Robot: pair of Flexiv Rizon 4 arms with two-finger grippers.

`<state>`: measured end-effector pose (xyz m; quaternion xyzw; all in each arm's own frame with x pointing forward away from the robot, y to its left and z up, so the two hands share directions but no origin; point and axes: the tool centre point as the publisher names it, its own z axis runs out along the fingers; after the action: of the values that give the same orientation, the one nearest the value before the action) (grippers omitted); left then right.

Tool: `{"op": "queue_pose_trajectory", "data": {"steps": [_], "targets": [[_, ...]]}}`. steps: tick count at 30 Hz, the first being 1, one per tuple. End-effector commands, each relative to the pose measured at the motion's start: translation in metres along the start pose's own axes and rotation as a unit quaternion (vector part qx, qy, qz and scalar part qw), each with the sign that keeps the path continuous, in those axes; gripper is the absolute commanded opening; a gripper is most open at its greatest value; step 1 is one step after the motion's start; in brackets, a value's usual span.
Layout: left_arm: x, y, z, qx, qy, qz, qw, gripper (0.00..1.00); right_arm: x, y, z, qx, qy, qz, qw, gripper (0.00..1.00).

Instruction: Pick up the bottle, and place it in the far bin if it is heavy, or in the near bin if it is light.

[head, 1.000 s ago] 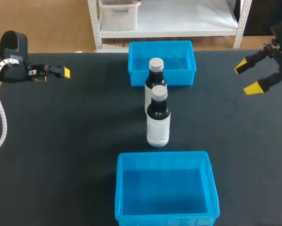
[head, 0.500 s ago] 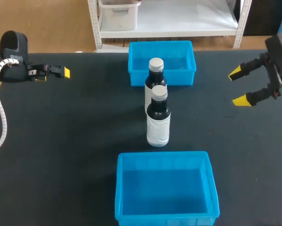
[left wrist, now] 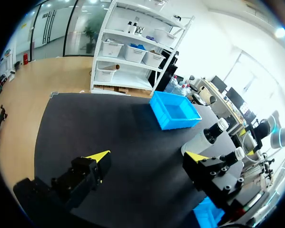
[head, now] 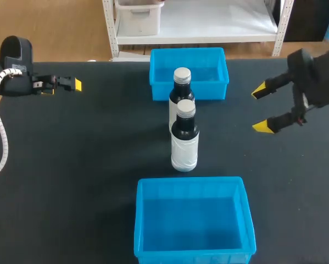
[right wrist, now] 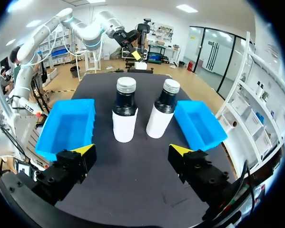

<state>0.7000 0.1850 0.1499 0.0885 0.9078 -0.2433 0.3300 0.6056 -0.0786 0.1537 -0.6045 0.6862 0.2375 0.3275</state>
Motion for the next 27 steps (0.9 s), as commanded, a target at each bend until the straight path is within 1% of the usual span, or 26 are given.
{"op": "queue_pose_trajectory", "data": {"steps": [1, 11, 22, 27], "targets": [[0.000, 0.000, 0.000, 0.000, 0.000, 0.000, 1.000, 1.00, -0.006, 0.001, 0.009, -0.007, 0.005, -0.003, 1.000, 1.00], [0.000, 0.000, 0.000, 0.000, 0.000, 0.000, 1.000, 1.00, -0.020, 0.012, 0.025, -0.030, 0.010, -0.014, 0.999, 1.00], [0.000, 0.000, 0.000, 0.000, 0.000, 0.000, 1.000, 1.00, -0.036, 0.026, 0.044, -0.036, 0.008, -0.016, 0.999, 1.00], [0.000, 0.000, 0.000, 0.000, 0.000, 0.000, 1.000, 1.00, -0.037, 0.022, 0.052, -0.046, 0.006, -0.011, 0.999, 1.00]]}}
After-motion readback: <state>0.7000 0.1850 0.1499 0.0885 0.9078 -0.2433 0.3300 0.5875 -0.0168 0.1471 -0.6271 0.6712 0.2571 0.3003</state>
